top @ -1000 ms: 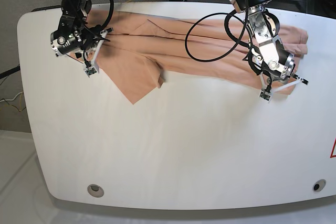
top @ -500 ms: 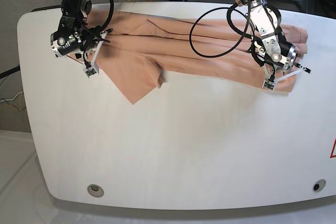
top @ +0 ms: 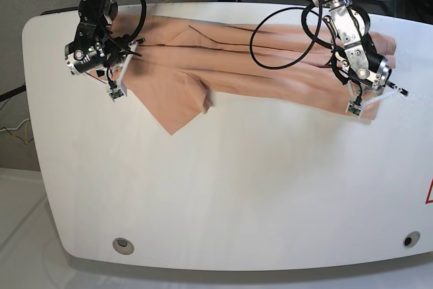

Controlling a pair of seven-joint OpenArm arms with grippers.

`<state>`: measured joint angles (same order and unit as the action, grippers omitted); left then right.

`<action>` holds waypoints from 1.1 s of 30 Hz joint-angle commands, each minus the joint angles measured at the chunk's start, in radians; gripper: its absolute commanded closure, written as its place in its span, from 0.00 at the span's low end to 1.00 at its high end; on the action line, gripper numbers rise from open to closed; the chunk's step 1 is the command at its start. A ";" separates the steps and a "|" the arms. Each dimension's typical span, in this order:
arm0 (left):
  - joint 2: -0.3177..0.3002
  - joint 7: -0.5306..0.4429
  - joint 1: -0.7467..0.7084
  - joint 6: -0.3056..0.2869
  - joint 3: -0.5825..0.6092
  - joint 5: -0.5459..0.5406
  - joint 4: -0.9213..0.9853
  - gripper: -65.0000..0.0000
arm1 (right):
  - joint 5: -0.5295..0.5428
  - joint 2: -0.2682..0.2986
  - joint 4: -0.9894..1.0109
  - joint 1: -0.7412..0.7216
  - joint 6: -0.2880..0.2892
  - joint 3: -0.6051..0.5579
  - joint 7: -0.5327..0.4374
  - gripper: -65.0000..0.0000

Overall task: Fold the T-shirt properly
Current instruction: 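Grasp the folded hem end of the shirt with the left gripper, then pull the grasped hem end with the left gripper away from the right gripper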

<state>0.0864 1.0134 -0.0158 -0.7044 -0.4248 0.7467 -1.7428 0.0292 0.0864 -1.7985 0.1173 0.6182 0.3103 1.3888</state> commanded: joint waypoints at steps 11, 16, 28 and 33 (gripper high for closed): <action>-0.115 0.000 0.020 0.006 0.001 0.014 -0.018 0.98 | -0.012 0.008 -0.007 -0.009 0.001 0.002 0.008 0.99; -0.112 0.000 0.023 0.006 0.002 0.014 -0.018 0.98 | -0.012 0.008 -0.007 -0.011 0.001 0.002 0.008 0.99; -0.079 -0.001 0.136 0.006 0.007 0.014 -0.015 0.93 | -0.012 0.008 -0.007 -0.011 0.001 0.000 0.008 0.98; -0.069 0.002 0.168 0.006 0.002 -0.008 -0.015 0.58 | -0.012 0.008 -0.007 -0.009 0.001 0.000 0.008 0.98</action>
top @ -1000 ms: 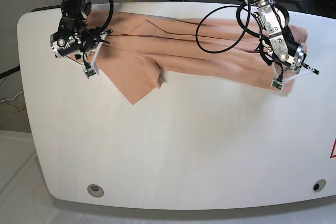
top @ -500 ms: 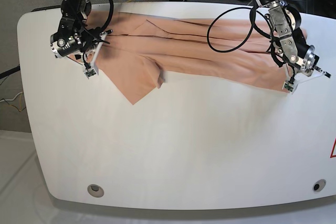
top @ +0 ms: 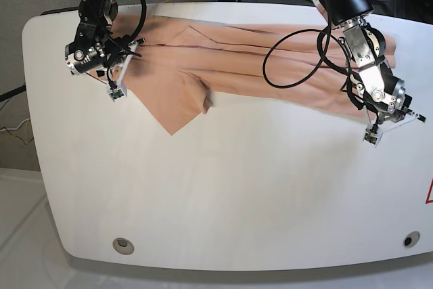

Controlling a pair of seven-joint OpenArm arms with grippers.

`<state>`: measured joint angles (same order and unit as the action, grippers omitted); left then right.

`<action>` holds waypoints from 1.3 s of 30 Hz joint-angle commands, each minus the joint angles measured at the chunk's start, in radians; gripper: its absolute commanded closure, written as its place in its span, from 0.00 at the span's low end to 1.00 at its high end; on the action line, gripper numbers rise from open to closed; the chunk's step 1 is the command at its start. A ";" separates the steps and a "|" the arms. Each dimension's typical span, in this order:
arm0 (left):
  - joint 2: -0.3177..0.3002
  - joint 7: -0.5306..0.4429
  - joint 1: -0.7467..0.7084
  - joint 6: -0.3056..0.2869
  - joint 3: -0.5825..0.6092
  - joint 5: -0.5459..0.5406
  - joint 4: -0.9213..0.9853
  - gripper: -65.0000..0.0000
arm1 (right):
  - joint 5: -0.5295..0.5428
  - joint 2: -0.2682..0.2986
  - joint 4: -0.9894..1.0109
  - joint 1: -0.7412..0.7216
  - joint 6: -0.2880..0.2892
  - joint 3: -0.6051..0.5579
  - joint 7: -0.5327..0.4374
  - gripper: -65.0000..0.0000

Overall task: Fold the T-shirt properly
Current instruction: 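Pull the grasped hem end with the left gripper away from the right gripper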

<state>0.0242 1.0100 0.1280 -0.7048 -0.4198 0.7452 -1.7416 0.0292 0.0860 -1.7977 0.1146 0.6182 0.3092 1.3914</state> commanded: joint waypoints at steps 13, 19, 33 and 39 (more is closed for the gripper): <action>-0.004 0.007 0.025 0.007 -0.098 -0.206 0.058 0.25 | -0.012 0.011 -0.007 -0.002 0.001 0.002 0.005 0.98; -0.057 0.007 0.052 0.007 -0.195 -0.312 0.202 0.25 | -0.012 0.010 -0.007 -0.002 0.001 0.002 0.005 0.98; -0.128 0.007 0.065 0.007 -0.238 -0.461 0.340 0.25 | -0.010 0.008 -0.007 -0.008 0.001 0.002 0.005 0.98; -0.128 0.007 0.094 0.007 -0.236 -0.459 0.338 0.25 | -0.010 0.008 -0.007 -0.008 0.001 0.002 0.005 0.98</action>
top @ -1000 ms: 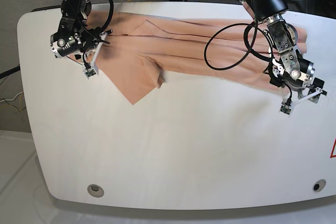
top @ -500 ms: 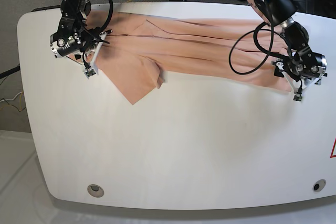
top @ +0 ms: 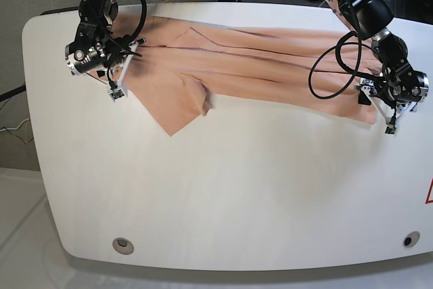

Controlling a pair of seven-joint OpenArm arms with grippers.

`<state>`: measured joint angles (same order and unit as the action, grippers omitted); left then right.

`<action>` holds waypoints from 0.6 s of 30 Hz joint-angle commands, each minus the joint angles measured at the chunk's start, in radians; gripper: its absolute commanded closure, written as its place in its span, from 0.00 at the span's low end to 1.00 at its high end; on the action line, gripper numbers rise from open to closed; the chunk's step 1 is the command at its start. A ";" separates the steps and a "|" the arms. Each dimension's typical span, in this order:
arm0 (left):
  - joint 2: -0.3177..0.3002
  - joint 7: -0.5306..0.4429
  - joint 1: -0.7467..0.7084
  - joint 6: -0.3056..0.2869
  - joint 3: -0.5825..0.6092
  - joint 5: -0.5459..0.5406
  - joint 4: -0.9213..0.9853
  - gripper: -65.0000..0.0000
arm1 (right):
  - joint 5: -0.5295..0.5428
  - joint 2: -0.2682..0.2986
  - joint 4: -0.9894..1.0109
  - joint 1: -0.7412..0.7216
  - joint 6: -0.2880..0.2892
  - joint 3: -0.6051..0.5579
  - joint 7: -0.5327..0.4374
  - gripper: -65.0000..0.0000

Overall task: Fold the T-shirt properly
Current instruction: 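Pull the grasped hem end with the left gripper away from the right gripper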

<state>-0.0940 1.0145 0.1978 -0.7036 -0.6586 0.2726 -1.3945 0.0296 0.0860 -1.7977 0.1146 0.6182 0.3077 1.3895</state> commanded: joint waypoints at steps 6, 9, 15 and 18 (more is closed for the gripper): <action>-0.013 0.033 0.062 0.005 0.004 0.014 -0.009 0.25 | -0.010 0.008 -0.007 -0.008 0.001 0.003 0.007 0.98; -0.034 0.062 0.087 0.005 0.006 0.014 -0.009 0.25 | -0.010 0.008 -0.007 -0.008 0.001 0.003 0.007 0.98; -0.040 0.100 0.130 0.005 0.006 0.014 -0.009 0.25 | -0.010 0.008 -0.007 -0.008 0.001 0.003 0.007 0.98; -0.040 0.109 0.141 0.005 0.006 0.014 -0.009 0.25 | -0.010 0.008 -0.007 -0.008 0.001 0.003 0.007 0.98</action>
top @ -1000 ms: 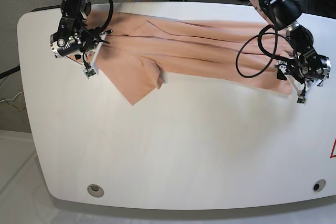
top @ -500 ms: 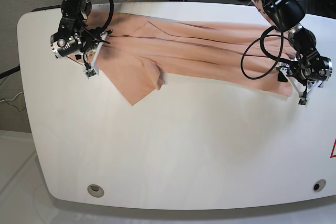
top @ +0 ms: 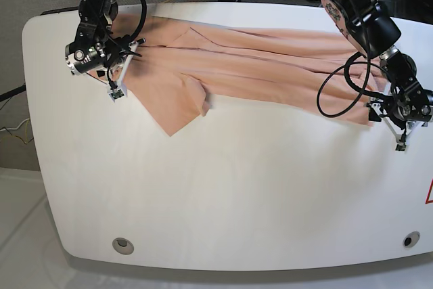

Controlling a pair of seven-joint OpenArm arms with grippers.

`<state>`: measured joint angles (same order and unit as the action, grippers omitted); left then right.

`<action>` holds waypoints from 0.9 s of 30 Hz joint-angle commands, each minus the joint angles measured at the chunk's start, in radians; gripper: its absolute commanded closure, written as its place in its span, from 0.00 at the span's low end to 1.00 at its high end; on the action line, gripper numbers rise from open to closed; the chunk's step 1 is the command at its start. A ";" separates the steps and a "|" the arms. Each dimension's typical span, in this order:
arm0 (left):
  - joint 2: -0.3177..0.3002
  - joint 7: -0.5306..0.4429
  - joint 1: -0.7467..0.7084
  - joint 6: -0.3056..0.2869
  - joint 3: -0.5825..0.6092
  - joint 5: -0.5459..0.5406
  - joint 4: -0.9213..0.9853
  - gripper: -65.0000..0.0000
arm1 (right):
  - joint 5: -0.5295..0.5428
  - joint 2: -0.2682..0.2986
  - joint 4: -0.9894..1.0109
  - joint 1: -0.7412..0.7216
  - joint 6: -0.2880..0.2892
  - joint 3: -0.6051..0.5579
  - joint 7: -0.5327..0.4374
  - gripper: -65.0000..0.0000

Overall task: Fold the T-shirt properly
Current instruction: 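Pull the grasped hem end with the left gripper away from the right gripper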

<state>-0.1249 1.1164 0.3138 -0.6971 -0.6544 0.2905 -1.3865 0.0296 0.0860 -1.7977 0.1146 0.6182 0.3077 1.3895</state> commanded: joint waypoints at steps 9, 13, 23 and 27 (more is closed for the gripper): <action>-0.003 -0.006 0.018 -0.001 0.026 -0.009 -0.011 0.25 | -0.010 0.008 -0.007 -0.008 0.001 0.003 0.007 0.98; 0.008 -0.029 0.017 -0.001 0.031 -0.012 -0.006 0.25 | -0.010 0.008 -0.007 -0.008 0.001 0.003 0.007 0.98; 0.026 -0.028 0.017 -0.001 0.060 -0.060 -0.009 0.25 | -0.010 0.007 -0.007 -0.006 0.001 0.003 0.007 0.98; 0.026 -0.006 0.017 -0.001 0.080 -0.058 -0.040 0.25 | -0.007 0.007 -0.009 -0.005 0.001 0.003 0.007 0.98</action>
<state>-0.0891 1.1114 0.3073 -0.6975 -0.5804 0.2378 -1.3823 0.0296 0.0860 -1.7977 0.1150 0.6182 0.3077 1.3891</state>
